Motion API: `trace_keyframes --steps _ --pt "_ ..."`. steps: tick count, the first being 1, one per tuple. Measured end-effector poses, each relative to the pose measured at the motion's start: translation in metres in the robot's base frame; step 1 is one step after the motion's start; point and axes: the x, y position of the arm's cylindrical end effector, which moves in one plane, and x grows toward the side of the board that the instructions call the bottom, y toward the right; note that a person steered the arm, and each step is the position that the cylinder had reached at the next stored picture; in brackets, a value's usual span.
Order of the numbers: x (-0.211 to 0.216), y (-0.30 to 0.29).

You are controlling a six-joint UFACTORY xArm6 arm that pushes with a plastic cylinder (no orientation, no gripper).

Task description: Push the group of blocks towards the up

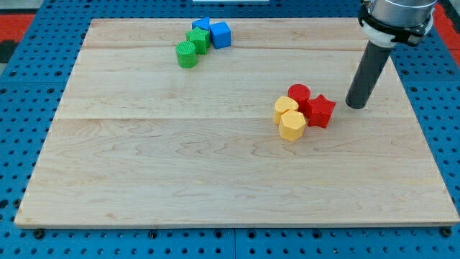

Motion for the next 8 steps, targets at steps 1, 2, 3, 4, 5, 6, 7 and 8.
trace_keyframes --steps 1,2,3,4,5,6,7,8 --pt "0.010 -0.006" --pt "0.038 -0.038" --pt "0.047 -0.084" --pt "0.047 -0.104" --pt "0.046 -0.104" --pt "0.042 -0.104" --pt "0.043 -0.098" --pt "0.067 -0.092"
